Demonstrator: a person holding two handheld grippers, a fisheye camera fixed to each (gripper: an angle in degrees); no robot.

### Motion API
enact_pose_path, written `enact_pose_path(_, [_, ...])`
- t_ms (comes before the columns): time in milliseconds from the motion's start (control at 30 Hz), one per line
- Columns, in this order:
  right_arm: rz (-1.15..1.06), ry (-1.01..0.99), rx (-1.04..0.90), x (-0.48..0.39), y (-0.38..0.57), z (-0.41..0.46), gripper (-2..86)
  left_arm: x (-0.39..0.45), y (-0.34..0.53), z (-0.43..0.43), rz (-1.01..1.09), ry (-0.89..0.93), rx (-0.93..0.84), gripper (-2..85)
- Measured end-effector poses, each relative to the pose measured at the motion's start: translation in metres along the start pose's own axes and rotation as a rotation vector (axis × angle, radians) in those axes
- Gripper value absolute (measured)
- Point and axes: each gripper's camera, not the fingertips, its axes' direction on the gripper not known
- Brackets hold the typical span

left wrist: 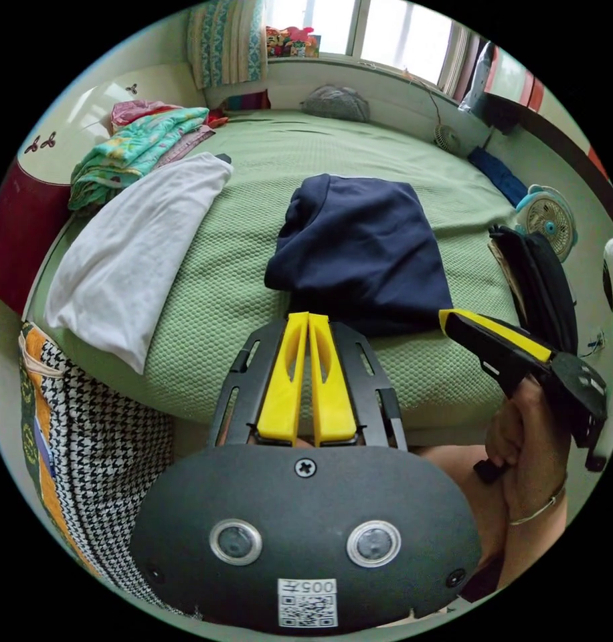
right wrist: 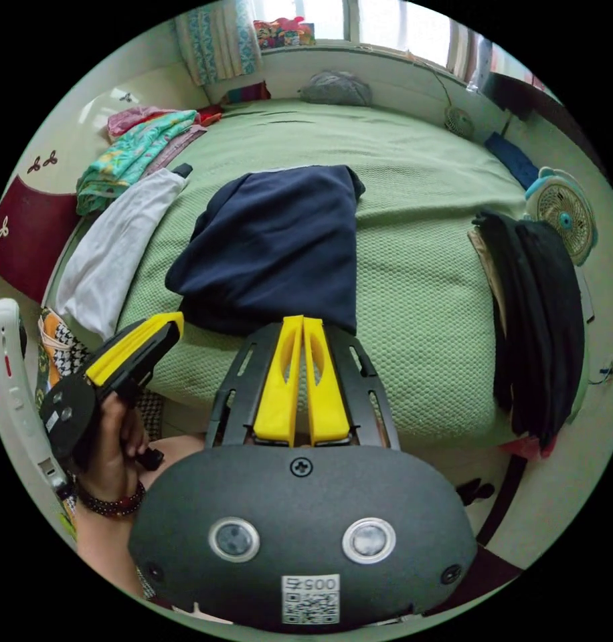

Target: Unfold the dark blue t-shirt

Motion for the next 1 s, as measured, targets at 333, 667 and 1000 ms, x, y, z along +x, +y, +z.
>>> enact_pose_path(333, [0.006, -0.008, 0.042, -0.012, 0.011, -0.002, -1.2, 0.020, 0.030, -0.009, 0.087, 0.002, 0.060, -0.3])
enact_pose_path(667, [-0.039, 0.009, 0.107, -0.027, 0.026, -0.011, -1.1, 0.030, 0.064, -0.027, 0.137, -0.007, 0.160, -0.3])
enact_pose_path(1000, [-0.048, 0.069, 0.063, -0.030, 0.028, -0.004, -0.9, 0.039, 0.079, -0.027, 0.151, 0.016, 0.160, -0.3])
